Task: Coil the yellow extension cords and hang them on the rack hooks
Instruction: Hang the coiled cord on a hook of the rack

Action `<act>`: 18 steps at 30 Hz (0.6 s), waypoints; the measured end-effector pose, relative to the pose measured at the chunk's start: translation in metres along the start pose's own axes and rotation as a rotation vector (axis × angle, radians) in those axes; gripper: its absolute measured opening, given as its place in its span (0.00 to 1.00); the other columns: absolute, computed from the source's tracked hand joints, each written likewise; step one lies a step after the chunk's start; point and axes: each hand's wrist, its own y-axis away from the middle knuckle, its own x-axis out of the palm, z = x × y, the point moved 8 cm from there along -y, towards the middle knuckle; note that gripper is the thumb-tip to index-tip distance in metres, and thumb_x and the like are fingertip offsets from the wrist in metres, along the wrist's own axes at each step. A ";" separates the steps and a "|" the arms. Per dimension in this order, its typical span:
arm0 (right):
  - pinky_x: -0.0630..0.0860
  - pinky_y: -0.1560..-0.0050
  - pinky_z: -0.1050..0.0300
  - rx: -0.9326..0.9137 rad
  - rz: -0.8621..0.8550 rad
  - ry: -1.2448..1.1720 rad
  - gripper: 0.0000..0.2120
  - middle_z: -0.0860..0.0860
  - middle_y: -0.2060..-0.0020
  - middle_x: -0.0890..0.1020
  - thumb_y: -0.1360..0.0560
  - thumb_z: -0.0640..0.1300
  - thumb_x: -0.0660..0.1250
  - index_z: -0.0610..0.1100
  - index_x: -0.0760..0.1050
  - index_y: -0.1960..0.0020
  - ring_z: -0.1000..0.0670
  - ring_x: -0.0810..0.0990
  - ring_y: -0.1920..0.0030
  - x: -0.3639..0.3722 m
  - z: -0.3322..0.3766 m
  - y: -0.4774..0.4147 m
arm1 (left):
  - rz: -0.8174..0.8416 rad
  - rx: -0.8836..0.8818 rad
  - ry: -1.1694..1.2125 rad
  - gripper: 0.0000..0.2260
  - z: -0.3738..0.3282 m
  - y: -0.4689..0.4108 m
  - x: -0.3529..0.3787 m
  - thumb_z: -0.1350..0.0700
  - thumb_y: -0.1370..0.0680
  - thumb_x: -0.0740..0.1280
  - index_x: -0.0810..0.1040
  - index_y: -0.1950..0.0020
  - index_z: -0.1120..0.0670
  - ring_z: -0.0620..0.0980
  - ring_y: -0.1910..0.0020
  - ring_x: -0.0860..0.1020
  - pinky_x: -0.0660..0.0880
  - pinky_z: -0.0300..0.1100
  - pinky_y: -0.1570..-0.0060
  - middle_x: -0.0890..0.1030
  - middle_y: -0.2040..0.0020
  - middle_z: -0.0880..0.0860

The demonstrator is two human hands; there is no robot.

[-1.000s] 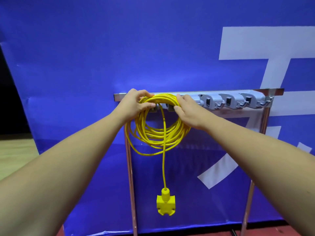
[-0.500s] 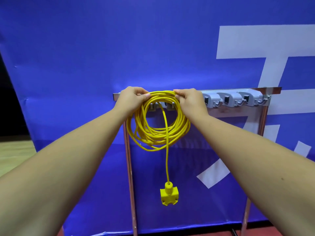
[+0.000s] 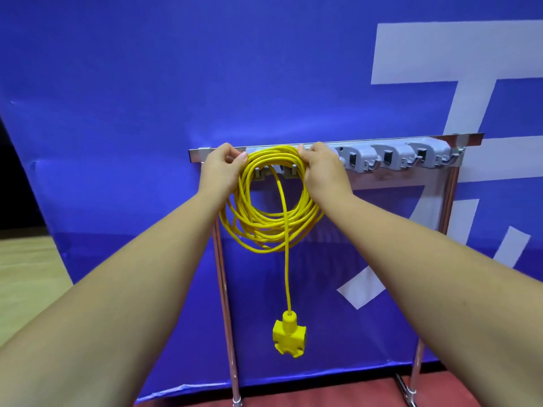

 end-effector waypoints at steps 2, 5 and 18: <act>0.70 0.54 0.51 0.026 0.062 0.018 0.21 0.41 0.44 0.73 0.19 0.37 0.57 0.45 0.68 0.27 0.38 0.76 0.46 -0.002 0.003 0.000 | -0.002 -0.002 -0.106 0.09 -0.008 0.002 0.001 0.52 0.22 0.65 0.75 0.56 0.56 0.50 0.62 0.77 0.71 0.42 0.63 0.80 0.60 0.54; 0.72 0.43 0.48 0.043 0.129 -0.023 0.24 0.40 0.40 0.69 0.20 0.36 0.56 0.43 0.62 0.24 0.38 0.72 0.40 -0.006 0.010 0.009 | 0.043 0.023 -0.248 0.06 -0.018 0.007 -0.003 0.55 0.21 0.63 0.77 0.50 0.56 0.53 0.55 0.79 0.73 0.43 0.57 0.81 0.55 0.55; 0.73 0.39 0.46 0.097 0.185 -0.146 0.28 0.41 0.39 0.68 0.22 0.40 0.56 0.49 0.59 0.23 0.39 0.71 0.40 -0.018 0.011 0.028 | 0.068 0.041 -0.317 0.16 -0.033 0.028 -0.020 0.58 0.27 0.65 0.78 0.40 0.52 0.51 0.52 0.80 0.77 0.42 0.53 0.83 0.48 0.53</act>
